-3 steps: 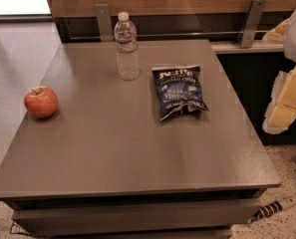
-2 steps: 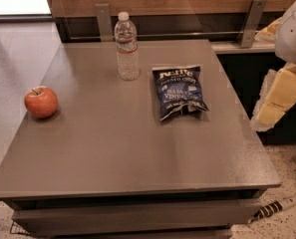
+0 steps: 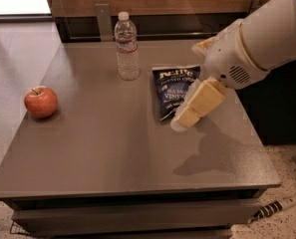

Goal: Pick apple

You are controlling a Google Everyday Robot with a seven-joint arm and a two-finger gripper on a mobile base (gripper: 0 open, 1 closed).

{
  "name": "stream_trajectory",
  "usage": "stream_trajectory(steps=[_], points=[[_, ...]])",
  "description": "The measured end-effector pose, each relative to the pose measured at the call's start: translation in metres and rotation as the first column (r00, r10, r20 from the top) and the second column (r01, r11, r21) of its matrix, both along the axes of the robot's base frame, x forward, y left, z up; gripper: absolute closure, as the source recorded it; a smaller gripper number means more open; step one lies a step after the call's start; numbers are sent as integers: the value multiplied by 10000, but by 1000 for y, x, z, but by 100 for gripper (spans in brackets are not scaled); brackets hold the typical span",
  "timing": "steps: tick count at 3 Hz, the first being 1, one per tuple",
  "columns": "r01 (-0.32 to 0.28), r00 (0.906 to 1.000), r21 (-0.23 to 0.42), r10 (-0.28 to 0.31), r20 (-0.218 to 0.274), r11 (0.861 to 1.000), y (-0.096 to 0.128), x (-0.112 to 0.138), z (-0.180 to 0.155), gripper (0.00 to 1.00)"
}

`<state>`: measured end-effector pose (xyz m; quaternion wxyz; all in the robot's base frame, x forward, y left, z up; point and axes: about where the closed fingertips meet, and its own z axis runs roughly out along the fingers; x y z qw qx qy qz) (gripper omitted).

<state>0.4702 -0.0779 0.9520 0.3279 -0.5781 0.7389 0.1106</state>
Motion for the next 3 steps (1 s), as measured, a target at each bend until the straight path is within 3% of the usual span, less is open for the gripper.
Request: stream_trajectory(steps=[1, 2, 3], points=[[-522, 9977, 1774, 434, 529, 9828, 55, 6, -2, 0], [-758, 9933, 2803, 479, 1054, 9569, 97, 10, 4, 0], [-653, 9904, 3136, 232, 1360, 9473, 124, 15, 10, 0]])
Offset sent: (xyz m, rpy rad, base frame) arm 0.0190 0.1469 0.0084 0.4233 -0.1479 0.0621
